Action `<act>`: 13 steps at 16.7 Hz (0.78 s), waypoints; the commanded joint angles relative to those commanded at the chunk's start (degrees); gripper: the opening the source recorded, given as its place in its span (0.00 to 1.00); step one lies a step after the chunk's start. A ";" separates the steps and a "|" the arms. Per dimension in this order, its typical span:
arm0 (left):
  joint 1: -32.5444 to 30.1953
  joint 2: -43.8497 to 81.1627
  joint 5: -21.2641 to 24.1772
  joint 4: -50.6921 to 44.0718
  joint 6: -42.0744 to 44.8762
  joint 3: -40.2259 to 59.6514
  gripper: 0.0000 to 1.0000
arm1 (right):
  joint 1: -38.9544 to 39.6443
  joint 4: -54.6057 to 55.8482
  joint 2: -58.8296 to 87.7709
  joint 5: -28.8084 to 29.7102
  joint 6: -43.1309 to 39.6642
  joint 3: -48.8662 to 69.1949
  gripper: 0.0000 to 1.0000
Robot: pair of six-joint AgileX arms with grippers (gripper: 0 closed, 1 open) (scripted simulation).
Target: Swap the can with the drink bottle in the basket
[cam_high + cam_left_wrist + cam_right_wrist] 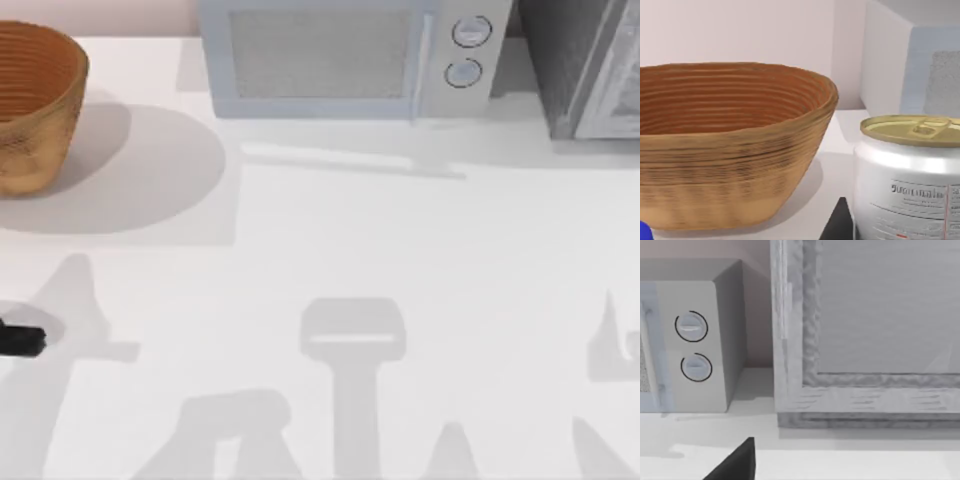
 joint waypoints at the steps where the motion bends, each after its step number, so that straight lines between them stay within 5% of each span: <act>1: -0.39 3.85 1.65 1.94 0.09 1.69 0.00 | 0.00 0.00 0.00 0.00 0.00 0.00 1.00; 13: -8.81 64.64 32.25 34.39 1.23 30.93 0.00 | 0.00 0.00 0.00 0.00 0.00 0.00 1.00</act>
